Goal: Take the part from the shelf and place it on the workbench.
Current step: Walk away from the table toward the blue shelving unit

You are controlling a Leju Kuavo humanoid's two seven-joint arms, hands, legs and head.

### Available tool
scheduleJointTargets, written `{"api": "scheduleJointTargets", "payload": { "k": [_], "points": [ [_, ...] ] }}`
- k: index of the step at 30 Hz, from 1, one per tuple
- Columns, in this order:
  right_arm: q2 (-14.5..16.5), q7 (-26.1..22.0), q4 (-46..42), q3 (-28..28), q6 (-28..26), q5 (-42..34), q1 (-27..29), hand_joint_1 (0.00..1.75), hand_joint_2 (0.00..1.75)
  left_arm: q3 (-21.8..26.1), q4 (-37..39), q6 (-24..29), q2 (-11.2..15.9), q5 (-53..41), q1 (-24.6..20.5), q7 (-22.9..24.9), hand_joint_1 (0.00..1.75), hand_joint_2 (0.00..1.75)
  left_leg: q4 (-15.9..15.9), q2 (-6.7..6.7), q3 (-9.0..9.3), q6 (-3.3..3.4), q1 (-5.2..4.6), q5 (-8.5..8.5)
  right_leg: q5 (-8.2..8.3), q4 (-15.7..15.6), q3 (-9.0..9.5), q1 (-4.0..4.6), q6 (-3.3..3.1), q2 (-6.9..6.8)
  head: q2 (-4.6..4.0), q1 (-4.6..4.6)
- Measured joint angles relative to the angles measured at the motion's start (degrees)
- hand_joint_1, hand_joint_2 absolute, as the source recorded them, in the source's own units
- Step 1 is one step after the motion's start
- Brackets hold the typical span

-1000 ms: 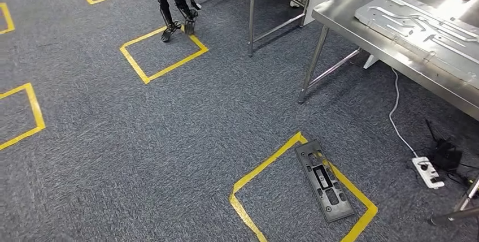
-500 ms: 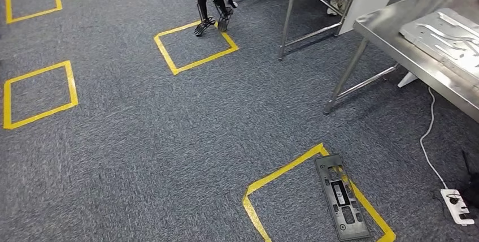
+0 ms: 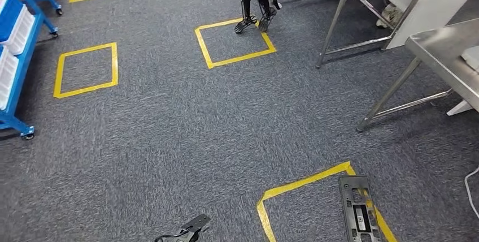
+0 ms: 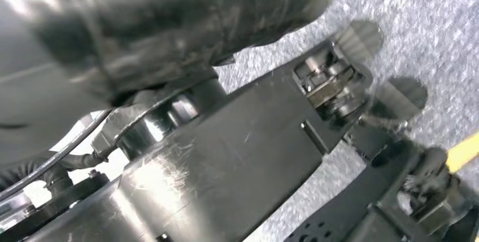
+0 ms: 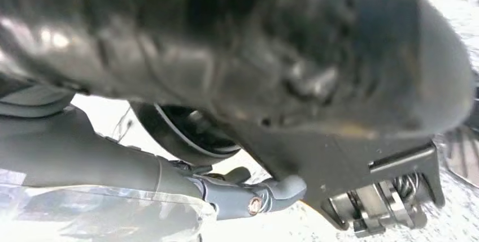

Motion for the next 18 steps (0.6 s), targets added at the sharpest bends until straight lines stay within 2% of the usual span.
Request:
{"api": "scheduleJointTargets", "payload": {
  "k": [1, 2, 3, 4, 5, 6, 7, 8, 9, 10, 11, 12, 13, 15, 17, 18],
  "points": [
    [0.39, 0.35, -0.05, 0.44, 0.49, 0.19, -0.39, 0.00, 0.00, 0.21, 0.21, -0.02, 0.14, -0.19, -0.03, -0.16, 0.00, 0.00, 0.67, 0.97, -0.40, -0.32, -0.04, -0.38, 0.05, -0.16, 0.17, -0.06, -0.38, -0.68, 0.00, -0.15],
    [0.74, 0.54, -0.12, 0.83, 0.97, 0.34, -0.80, 0.00, 0.00, 0.36, 0.38, -0.09, 0.28, -0.55, -0.17, -0.32, 0.00, 0.00, 2.47, 2.52, -1.32, -0.60, -0.09, -1.28, 0.09, -0.34, 0.36, -0.10, -0.76, -1.43, 0.00, -0.35],
    [1.12, 0.60, -0.21, 1.20, 1.42, 0.47, -1.14, 0.00, 0.00, 0.45, 0.52, -0.25, 0.40, -1.06, -0.42, -0.37, 0.00, 0.00, 5.43, 4.41, -2.81, -0.86, -0.13, -2.63, 0.03, -0.41, 0.52, 0.01, -1.05, -2.24, 0.00, -0.55],
    [1.47, 0.55, -0.31, 1.57, 1.88, 0.58, -1.39, 0.00, 0.00, 0.48, 0.64, -0.56, 0.51, -1.63, -0.80, -0.28, 0.00, 0.00, 9.17, 5.74, -4.79, -1.10, -0.14, -4.10, -0.08, -0.43, 0.64, 0.15, -1.29, -3.11, 0.00, -0.73],
    [1.81, 0.50, -0.39, 1.93, 2.33, 0.71, -1.56, 0.00, 0.00, 0.49, 0.75, -0.93, 0.65, -2.12, -1.19, -0.10, 0.00, 0.00, 12.68, 6.32, -6.74, -1.27, -0.08, -5.22, -0.22, -0.42, 0.75, 0.27, -1.47, -4.05, 0.00, -0.77],
    [2.08, 0.43, -0.44, 2.28, 2.69, 0.84, -1.66, 0.00, 0.00, 0.49, 0.85, -1.28, 0.82, -2.49, -1.51, 0.14, 0.00, 0.00, 14.88, 6.57, -8.06, -1.36, -0.06, -5.54, -0.35, -0.41, 0.87, 0.34, -1.53, -4.97, 0.00, -0.77],
    [2.25, 0.37, -0.46, 2.59, 2.93, 0.99, -1.73, 0.00, 0.00, 0.49, 0.93, -1.48, 1.02, -2.70, -1.75, 0.31, 0.00, 0.00, 15.12, 6.73, -8.39, -1.36, -0.06, -4.87, -0.49, -0.40, 1.01, 0.38, -1.56, -5.81, 0.00, -0.78],
    [2.41, 0.29, -0.49, 2.82, 3.07, 1.18, -1.82, 0.00, 0.00, 0.49, 1.01, -1.33, 1.24, -2.80, -1.93, 0.24, 0.00, 0.00, 13.12, 6.99, -7.51, -1.26, -0.06, -3.30, -0.64, -0.40, 1.20, 0.43, -1.53, -6.52, 0.00, -0.78],
    [2.57, 0.18, -0.51, 2.99, 3.13, 1.40, -1.94, 0.00, 0.00, 0.49, 1.07, -0.95, 1.43, -2.85, -2.07, -0.08, 0.00, 0.00, 9.53, 7.66, -5.71, -1.03, -0.11, -1.26, -0.81, -0.40, 1.44, 0.49, -1.45, -7.14, 0.00, -0.78],
    [2.69, 0.04, -0.56, 3.12, 3.15, 1.58, -2.08, 0.00, 0.00, 0.49, 1.11, -0.38, 1.56, -2.82, -2.23, -0.56, 0.00, 0.00, 5.70, 8.90, -3.76, -0.75, -0.34, 0.21, -0.99, -0.40, 1.65, 0.64, -1.31, -7.68, 0.00, -0.77],
    [2.81, -0.15, -0.64, 3.26, 3.15, 1.73, -2.27, 0.00, 0.00, 0.49, 1.14, 0.23, 1.63, -2.72, -2.41, -1.11, 0.00, 0.00, 2.58, 9.90, -2.17, -0.40, -0.63, 1.19, -1.18, -0.39, 1.81, 0.82, -1.09, -8.14, 0.00, -0.75],
    [2.89, -0.35, -0.73, 3.46, 3.16, 1.85, -2.46, 0.00, 0.00, 0.49, 1.14, 0.76, 1.65, -2.56, -2.55, -1.60, 0.00, 0.00, 0.72, 10.66, -1.26, -0.06, -0.92, 1.48, -1.33, -0.44, 1.95, 0.98, -0.84, -8.58, 0.00, -0.69],
    [2.92, -0.54, -0.82, 3.71, 3.21, 1.93, -2.60, 0.00, 0.00, 0.49, 1.15, 1.11, 1.66, -2.28, -2.59, -1.96, 0.00, 0.00, 0.12, 10.83, -1.02, 0.22, -1.19, 1.22, -1.44, -0.56, 2.10, 1.11, -0.57, -9.01, 0.00, -0.66],
    [2.97, -0.76, -0.93, 4.11, 3.38, 2.22, -2.80, 0.00, 0.00, 0.50, 1.20, 1.44, 1.66, -1.41, -2.30, -2.32, 0.00, 0.00, -0.32, 9.74, -0.75, 0.82, -1.09, 1.27, -1.71, -0.84, 2.58, 1.15, 0.07, -9.53, 0.00, -0.59],
    [2.98, -0.79, -0.99, 4.28, 3.34, 2.46, -2.93, 0.00, 0.00, 0.53, 1.25, 1.71, 1.66, -0.47, -1.98, -2.26, 0.00, 0.00, -0.91, 8.70, -0.23, 1.46, -0.70, 1.45, -3.09, 0.86, 2.14, 1.07, 0.64, -7.78, 0.00, -0.44],
    [2.92, -0.77, -0.98, 4.33, 2.82, 2.19, -2.87, 0.00, 0.00, 0.55, 1.26, 1.92, 1.56, -0.18, -1.92, -1.89, 0.00, 0.00, -1.09, 8.22, -0.04, 1.78, -0.51, 1.51, -4.54, 3.46, 0.90, 0.98, 0.81, -6.42, 0.00, -0.34]
  ]
}}
